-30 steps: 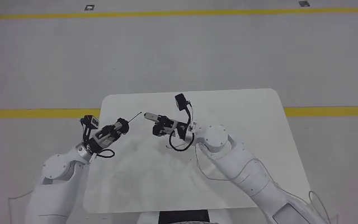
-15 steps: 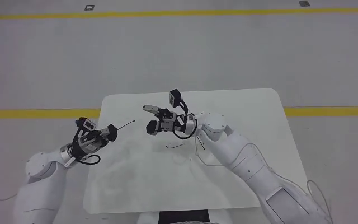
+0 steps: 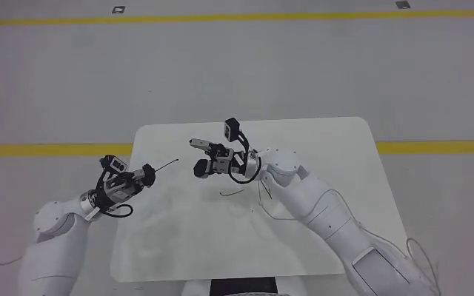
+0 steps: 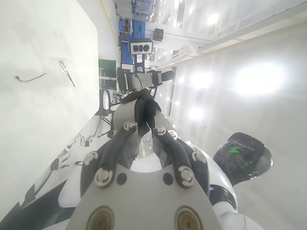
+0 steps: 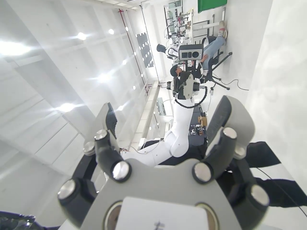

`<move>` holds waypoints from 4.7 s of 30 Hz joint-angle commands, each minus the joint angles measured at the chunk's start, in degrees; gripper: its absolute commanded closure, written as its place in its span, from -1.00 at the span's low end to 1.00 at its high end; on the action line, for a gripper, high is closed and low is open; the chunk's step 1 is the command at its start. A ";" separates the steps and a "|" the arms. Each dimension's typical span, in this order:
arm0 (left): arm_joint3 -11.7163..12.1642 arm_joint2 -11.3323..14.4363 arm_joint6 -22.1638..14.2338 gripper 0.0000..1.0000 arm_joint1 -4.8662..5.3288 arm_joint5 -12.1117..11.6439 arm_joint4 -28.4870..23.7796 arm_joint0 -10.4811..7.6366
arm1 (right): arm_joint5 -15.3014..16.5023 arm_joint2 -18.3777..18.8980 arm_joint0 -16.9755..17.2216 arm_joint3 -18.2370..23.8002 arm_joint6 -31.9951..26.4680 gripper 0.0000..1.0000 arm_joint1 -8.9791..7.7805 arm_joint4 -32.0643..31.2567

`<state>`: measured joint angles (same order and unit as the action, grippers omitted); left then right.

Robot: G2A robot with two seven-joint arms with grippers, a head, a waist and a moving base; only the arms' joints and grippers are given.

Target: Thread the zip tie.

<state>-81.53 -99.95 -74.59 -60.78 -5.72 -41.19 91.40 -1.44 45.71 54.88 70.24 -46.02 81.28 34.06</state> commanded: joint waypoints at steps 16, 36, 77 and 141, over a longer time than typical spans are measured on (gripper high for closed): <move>-0.48 3.05 1.04 1.00 -0.17 0.03 0.09 -1.49 | 0.00 0.00 0.00 0.00 0.00 -1.00 0.00 0.00; 1.79 6.75 0.36 1.00 -0.27 -0.50 0.06 -5.48 | 0.07 0.26 -1.27 -3.40 -0.35 -0.86 0.72 0.63; 1.79 6.75 0.36 1.00 -0.27 -0.50 0.06 -5.48 | 0.23 0.14 -3.11 -8.13 -6.29 0.78 2.58 -0.48; 0.57 10.93 1.79 -1.00 -0.40 -4.83 -3.95 -6.42 | 1.40 0.63 0.98 -4.06 -0.49 1.00 3.61 -0.99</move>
<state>-81.17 -89.18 -72.61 -61.19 -10.37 -45.23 85.06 0.14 46.33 55.76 66.13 -46.48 84.91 33.15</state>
